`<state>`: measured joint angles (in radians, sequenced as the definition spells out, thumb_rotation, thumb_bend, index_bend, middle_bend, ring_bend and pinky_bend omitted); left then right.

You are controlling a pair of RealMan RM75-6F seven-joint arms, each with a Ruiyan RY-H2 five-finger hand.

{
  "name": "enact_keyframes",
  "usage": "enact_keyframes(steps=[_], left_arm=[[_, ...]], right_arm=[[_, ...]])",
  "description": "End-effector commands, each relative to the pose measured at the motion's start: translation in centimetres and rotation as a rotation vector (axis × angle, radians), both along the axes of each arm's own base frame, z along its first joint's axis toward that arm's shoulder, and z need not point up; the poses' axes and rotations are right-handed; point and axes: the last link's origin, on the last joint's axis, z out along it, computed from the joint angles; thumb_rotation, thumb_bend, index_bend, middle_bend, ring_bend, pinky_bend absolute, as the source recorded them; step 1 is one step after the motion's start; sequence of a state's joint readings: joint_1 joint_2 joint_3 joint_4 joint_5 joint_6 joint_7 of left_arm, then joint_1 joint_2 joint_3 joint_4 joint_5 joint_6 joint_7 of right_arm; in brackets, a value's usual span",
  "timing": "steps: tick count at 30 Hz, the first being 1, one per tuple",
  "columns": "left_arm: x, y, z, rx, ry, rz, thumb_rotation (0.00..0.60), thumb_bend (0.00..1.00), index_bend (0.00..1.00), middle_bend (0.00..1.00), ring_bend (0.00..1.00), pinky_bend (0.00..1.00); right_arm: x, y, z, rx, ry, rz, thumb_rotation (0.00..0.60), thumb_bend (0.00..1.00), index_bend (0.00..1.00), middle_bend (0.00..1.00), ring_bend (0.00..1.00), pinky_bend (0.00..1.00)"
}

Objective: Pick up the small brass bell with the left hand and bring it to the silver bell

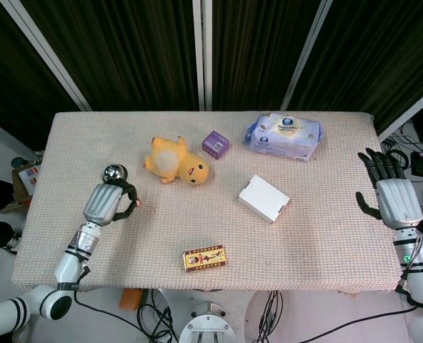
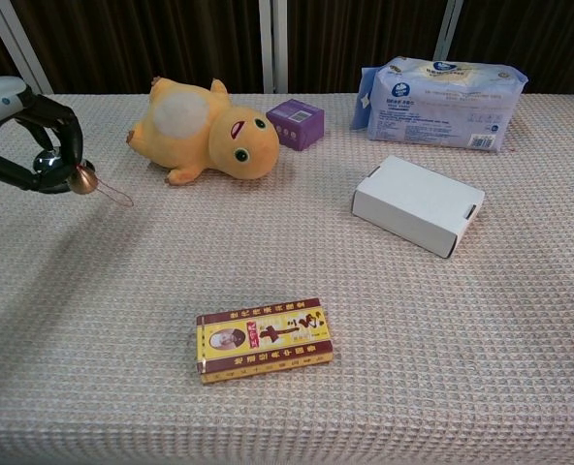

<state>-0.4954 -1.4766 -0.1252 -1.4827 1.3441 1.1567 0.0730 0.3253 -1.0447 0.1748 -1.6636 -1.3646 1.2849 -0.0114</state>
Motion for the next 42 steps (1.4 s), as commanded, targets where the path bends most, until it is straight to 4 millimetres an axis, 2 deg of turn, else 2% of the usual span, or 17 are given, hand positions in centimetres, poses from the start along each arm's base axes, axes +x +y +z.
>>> enact_keyframes(steps=[1, 4, 5, 11, 31, 42], left_arm=[[2.3, -1.4, 0.0, -0.179, -0.263, -0.007, 0.6, 0.61, 0.74, 0.53, 0.32, 0.36], [0.9, 0.2, 0.8, 0.035, -0.048, -0.073, 0.6, 0.61, 0.75, 0.53, 0.33, 0.36], [0.6, 0.3, 0.6, 0.05, -0.044, -0.054, 0.6, 0.61, 0.75, 0.54, 0.33, 0.36], [0.4, -0.6, -0.2, -0.029, -0.055, -0.032, 0.6, 0.61, 0.75, 0.54, 0.33, 0.35], [-1.7, -0.8, -4.9, -0.011, 0.126, -0.082, 0.6, 0.61, 0.74, 0.53, 0.33, 0.35], [-2.7, -0.8, -5.8, -0.003, 0.14, -0.081, 0.6, 0.61, 0.72, 0.53, 0.32, 0.35]], right_arm=[[0.0, 0.0, -0.2, 0.005, 0.0, -0.002, 0.6, 0.33, 0.0, 0.0, 0.0, 0.0], [0.1, 0.0, -0.3, 0.009, 0.002, 0.002, 0.6, 0.33, 0.0, 0.0, 0.0, 0.0], [0.1, 0.0, -0.3, 0.008, 0.002, 0.003, 0.6, 0.33, 0.0, 0.0, 0.0, 0.0], [-0.1, -0.1, -0.2, 0.009, 0.002, -0.008, 0.6, 0.33, 0.0, 0.0, 0.0, 0.0], [-0.8, 0.1, -0.6, 0.028, 0.012, -0.025, 0.6, 0.33, 0.0, 0.0, 0.0, 0.0], [-1.0, 0.0, -0.7, 0.033, 0.016, -0.033, 0.6, 0.33, 0.0, 0.0, 0.0, 0.0]])
